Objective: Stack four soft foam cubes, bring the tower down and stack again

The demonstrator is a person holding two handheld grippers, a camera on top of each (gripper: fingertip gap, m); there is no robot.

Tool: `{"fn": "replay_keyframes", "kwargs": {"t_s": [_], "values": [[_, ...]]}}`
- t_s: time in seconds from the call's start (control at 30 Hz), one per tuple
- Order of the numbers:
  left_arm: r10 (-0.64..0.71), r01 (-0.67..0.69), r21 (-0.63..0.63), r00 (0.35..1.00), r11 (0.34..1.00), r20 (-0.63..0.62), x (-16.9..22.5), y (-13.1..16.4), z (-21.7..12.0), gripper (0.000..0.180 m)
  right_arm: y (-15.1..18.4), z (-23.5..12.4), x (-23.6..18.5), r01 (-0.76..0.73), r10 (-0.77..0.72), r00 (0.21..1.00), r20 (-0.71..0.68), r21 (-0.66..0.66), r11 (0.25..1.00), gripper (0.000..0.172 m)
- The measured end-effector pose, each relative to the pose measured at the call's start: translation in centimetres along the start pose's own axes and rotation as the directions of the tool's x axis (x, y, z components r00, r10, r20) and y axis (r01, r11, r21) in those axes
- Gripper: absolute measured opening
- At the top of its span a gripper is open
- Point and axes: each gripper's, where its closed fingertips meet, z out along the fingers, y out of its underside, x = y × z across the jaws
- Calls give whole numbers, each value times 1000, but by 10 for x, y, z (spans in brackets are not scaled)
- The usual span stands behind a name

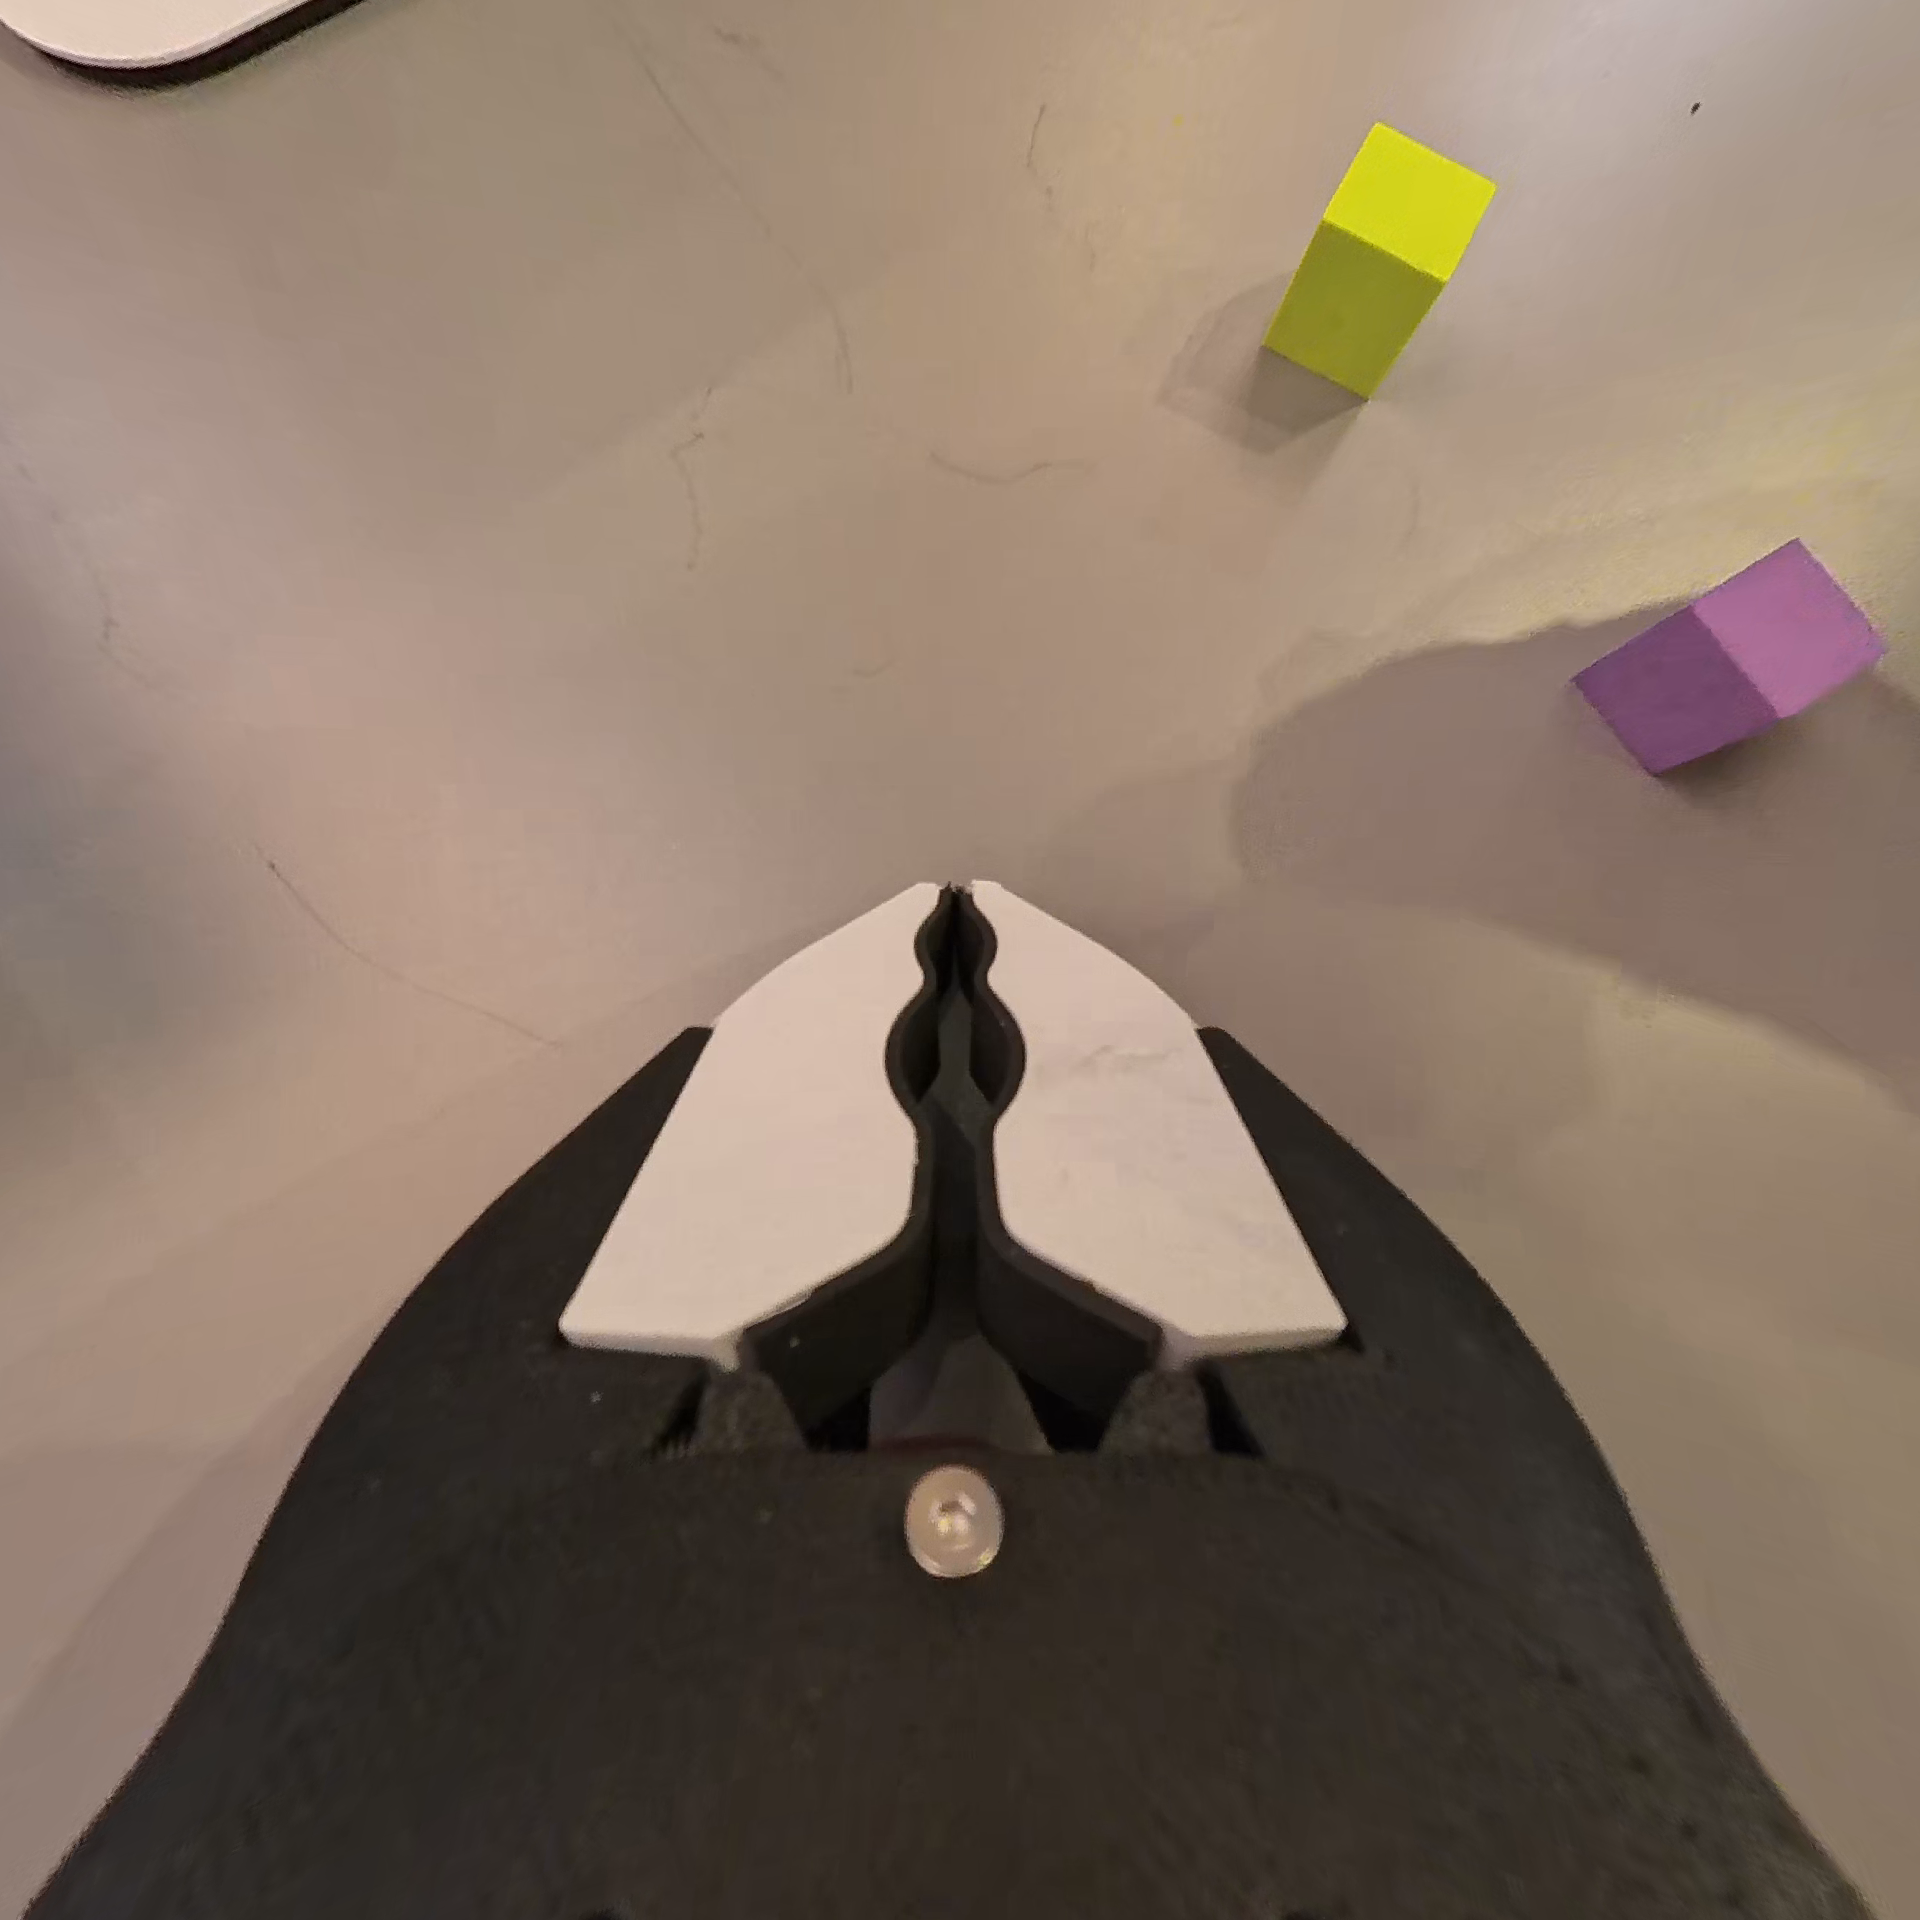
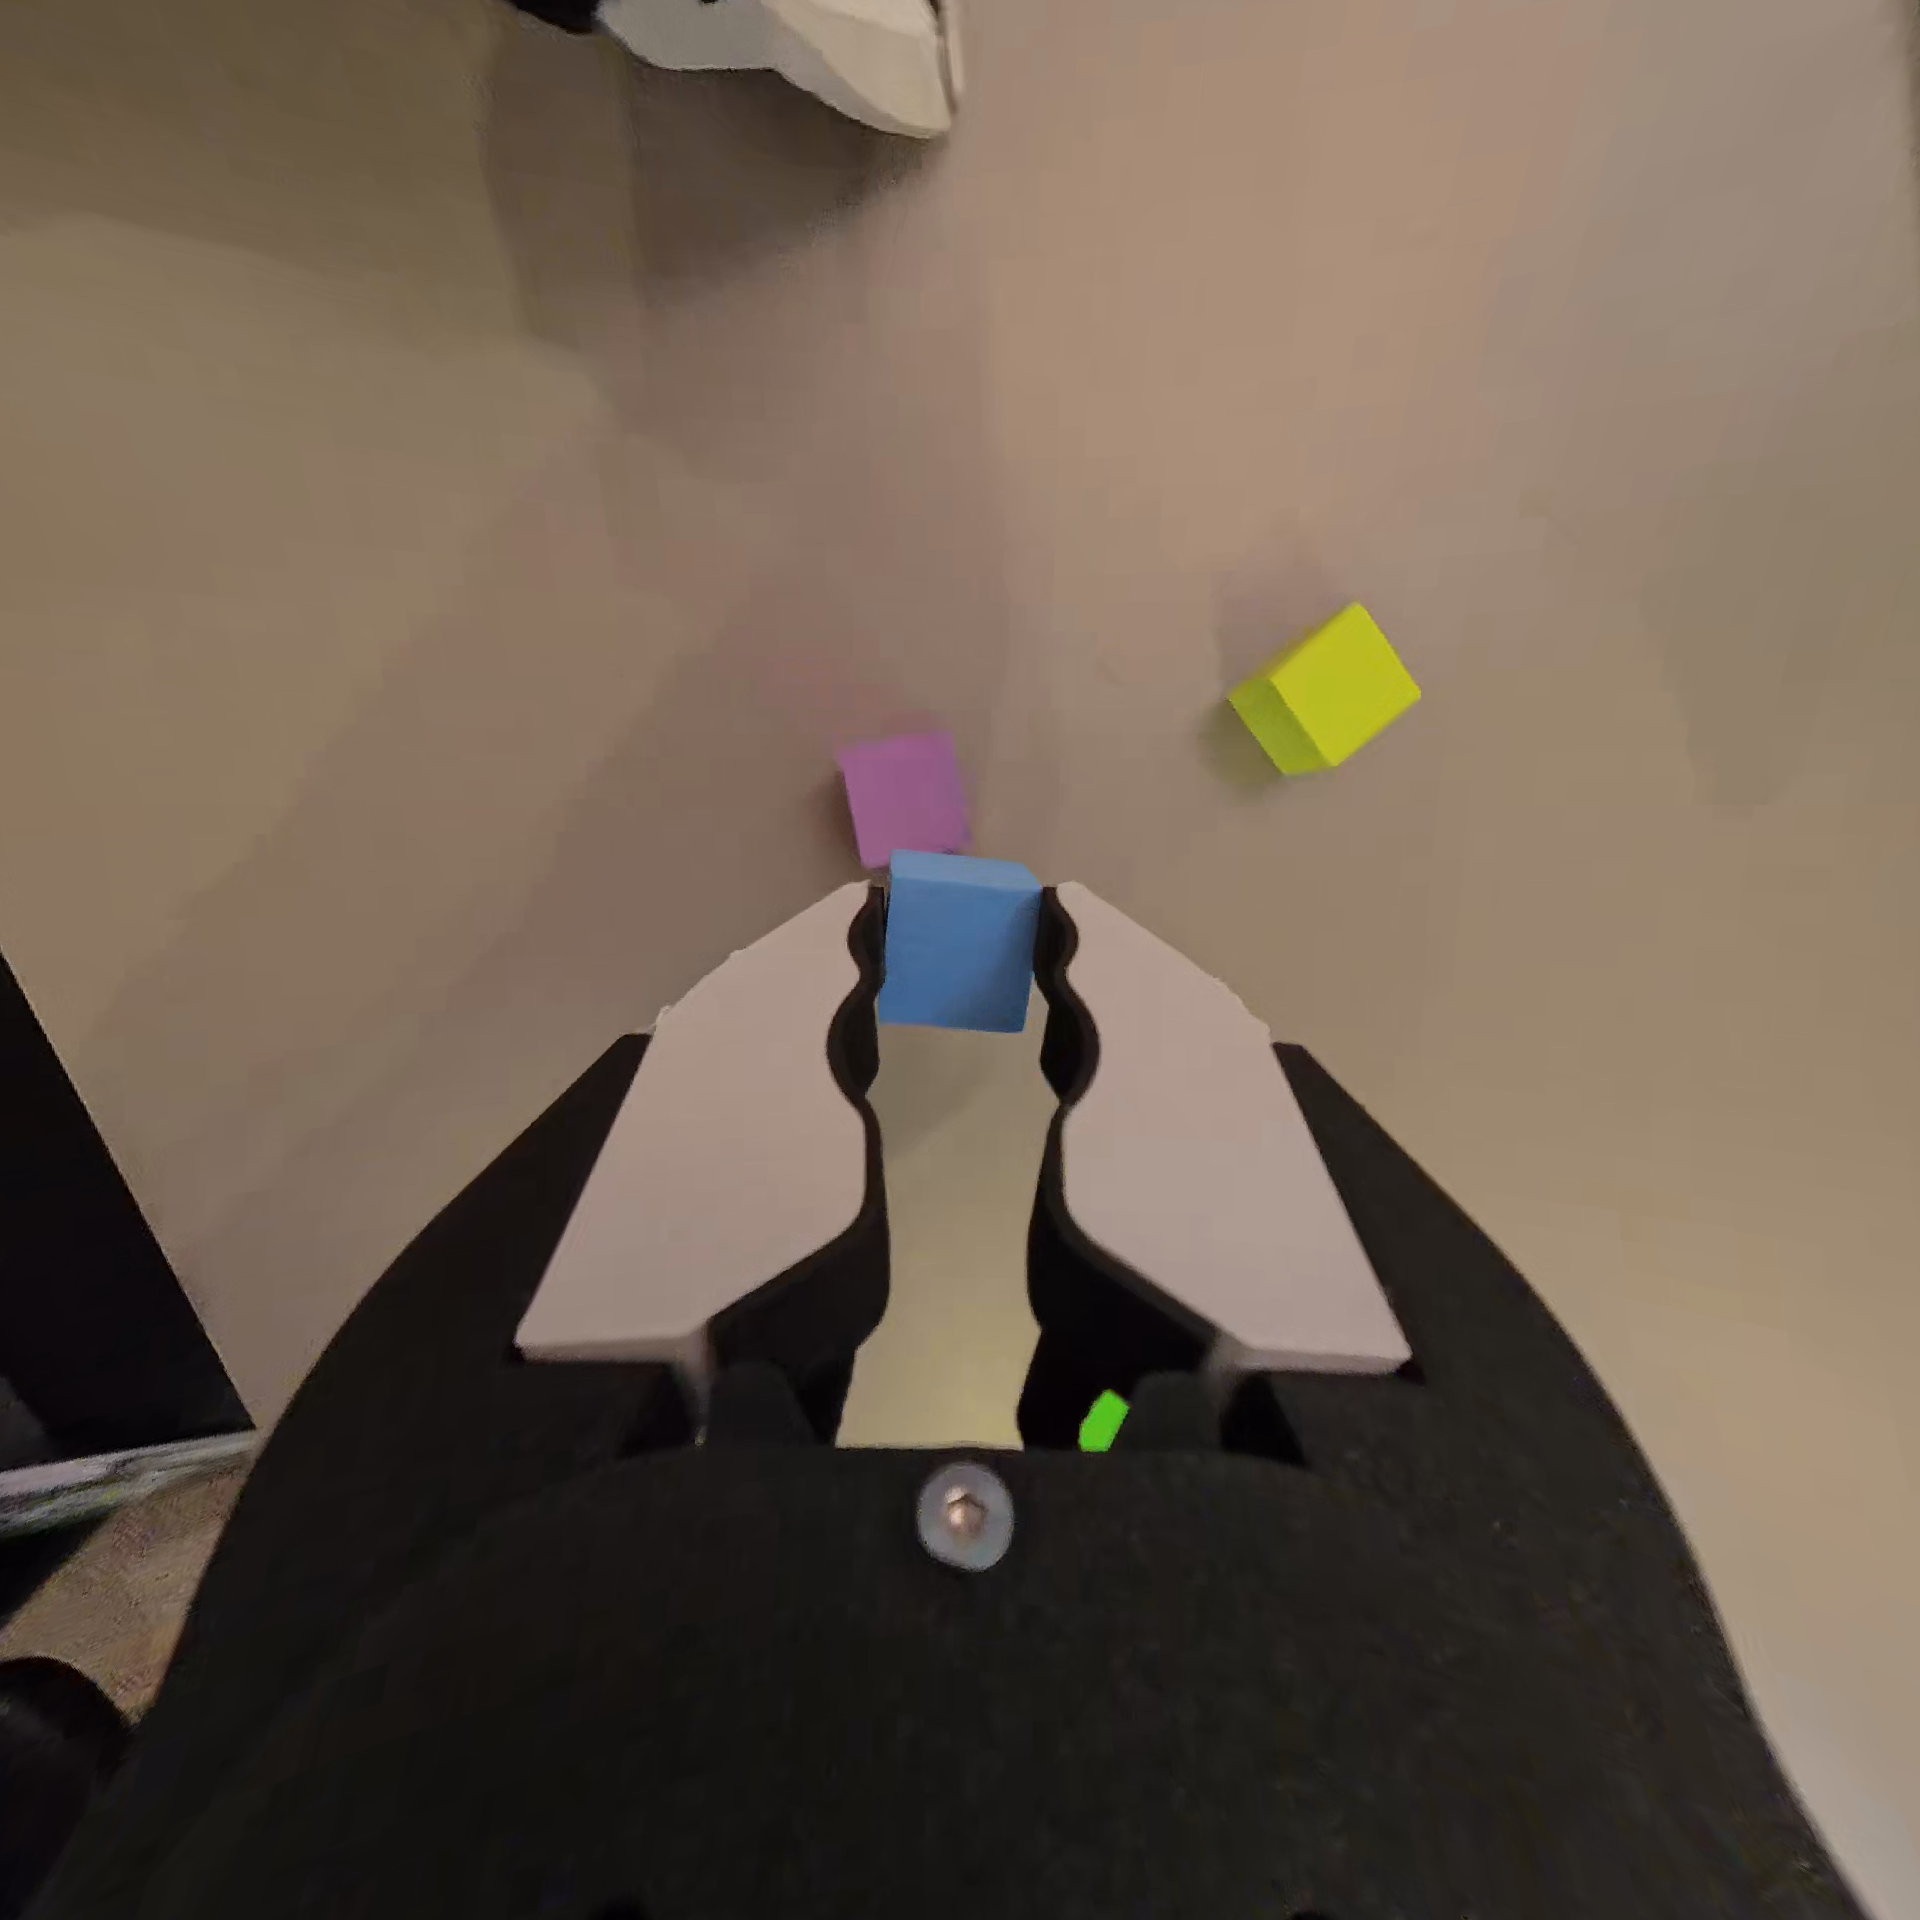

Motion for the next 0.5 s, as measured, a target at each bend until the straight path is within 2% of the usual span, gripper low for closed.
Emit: {"fn": "replay_keyframes", "kwargs": {"t_s": [0.27,0.5], "values": [[3,-3,0,1000,1000,-11,1,0,0,0,-13,21,-13,160,-155,986,54,-88,983,27],[5,-5,0,1000,1000,-11,1,0,0,0,-16,27,-12,203,-193,975,108,-89,975,27]]}}
